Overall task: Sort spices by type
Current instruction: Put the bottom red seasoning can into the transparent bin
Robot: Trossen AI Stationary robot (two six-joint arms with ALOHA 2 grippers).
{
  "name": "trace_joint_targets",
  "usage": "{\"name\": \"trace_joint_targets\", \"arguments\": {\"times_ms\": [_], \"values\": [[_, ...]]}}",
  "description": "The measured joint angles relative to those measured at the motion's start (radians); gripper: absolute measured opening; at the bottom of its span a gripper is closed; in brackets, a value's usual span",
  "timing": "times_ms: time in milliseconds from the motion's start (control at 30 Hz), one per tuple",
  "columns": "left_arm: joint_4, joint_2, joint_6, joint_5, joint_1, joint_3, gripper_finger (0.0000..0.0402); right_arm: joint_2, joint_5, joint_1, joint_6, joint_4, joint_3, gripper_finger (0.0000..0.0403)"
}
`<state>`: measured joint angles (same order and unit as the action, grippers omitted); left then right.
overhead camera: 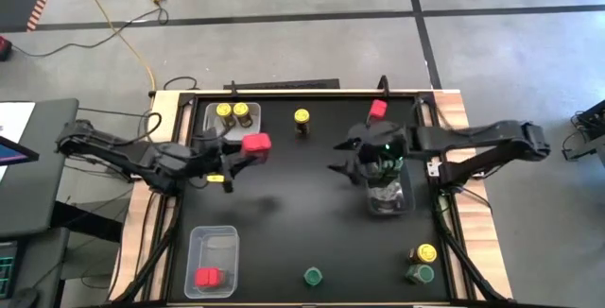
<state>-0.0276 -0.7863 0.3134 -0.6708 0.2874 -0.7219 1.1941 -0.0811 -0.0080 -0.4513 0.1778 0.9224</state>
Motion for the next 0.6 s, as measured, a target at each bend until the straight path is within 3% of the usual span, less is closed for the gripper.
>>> {"name": "trace_joint_targets", "arguments": {"times_ms": [167, 300, 433, 600], "values": [[0.205, 0.045, -0.116, -0.002, -0.008, 0.093, 0.0191, 0.113, 0.000, 0.002, -0.227, -0.794, -0.222, 0.0386], [0.226, 0.072, -0.133, 0.046, -0.029, 0.104, 0.0191, 0.261, 0.000, 0.012, -0.282, -1.151, -0.204, 0.0386], [0.227, 0.116, -0.160, 0.112, -0.055, 0.099, 0.0191, 0.396, -0.022, 0.031, -0.172, -1.189, -0.061, 0.0386], [0.222, 0.193, -0.162, 0.179, -0.084, 0.098, 0.0191, 0.530, -0.026, 0.043, 0.044, -0.981, 0.175, 0.0383]]}}
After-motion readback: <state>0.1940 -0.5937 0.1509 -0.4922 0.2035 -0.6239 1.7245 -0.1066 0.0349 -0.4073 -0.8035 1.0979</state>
